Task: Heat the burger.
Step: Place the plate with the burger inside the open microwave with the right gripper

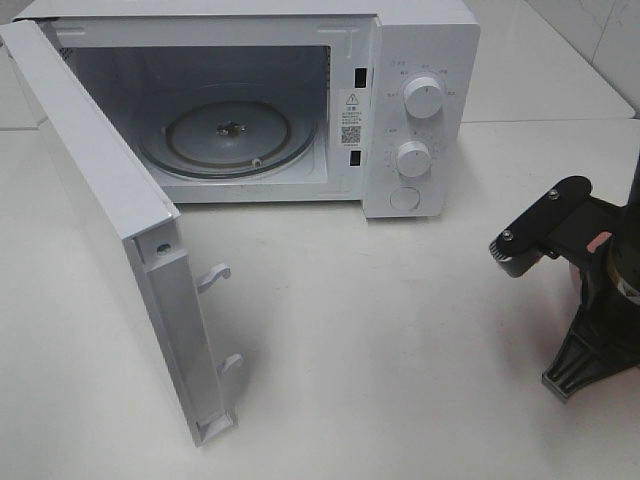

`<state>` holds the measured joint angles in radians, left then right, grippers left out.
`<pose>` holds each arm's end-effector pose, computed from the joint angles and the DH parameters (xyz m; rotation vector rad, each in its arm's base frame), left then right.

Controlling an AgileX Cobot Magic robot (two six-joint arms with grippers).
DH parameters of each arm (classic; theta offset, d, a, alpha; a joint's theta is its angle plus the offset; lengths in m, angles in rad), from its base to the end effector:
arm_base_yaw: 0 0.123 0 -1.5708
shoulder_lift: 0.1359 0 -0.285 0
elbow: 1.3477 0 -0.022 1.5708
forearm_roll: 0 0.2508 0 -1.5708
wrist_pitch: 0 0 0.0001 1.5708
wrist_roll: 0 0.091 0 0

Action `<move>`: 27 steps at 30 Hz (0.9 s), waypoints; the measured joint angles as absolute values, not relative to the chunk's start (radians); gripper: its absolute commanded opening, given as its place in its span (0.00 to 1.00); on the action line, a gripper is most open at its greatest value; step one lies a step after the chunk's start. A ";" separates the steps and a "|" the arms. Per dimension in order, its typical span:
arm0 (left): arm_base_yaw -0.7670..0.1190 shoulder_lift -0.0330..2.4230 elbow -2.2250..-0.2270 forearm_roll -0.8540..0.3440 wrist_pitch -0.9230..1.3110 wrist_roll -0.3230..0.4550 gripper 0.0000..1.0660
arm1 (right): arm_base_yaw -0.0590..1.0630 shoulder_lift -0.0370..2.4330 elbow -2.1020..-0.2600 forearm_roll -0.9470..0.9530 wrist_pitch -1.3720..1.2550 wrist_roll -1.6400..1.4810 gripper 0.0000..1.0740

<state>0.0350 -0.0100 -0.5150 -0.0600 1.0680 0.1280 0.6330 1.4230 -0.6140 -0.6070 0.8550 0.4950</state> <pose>-0.0084 -0.0051 0.2809 0.0981 2.0229 0.0315 0.1900 0.0908 0.1770 -0.7669 2.7457 -0.5606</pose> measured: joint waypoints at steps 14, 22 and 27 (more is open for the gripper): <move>0.035 -0.010 -0.515 -0.060 1.068 0.128 0.94 | 0.897 1.329 -0.578 -0.612 0.936 0.542 0.00; 0.035 -0.010 -0.515 -0.060 1.068 0.128 0.94 | 1.027 1.325 -0.578 -0.612 0.982 0.546 0.00; 0.035 -0.010 -0.515 -0.060 1.068 0.128 0.94 | 1.150 1.325 -0.578 -0.613 0.977 0.539 0.00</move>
<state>0.0350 -0.0100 -0.5150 -0.0600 1.0680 0.1280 1.1500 1.3250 -0.5780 -0.6130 0.9770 0.5390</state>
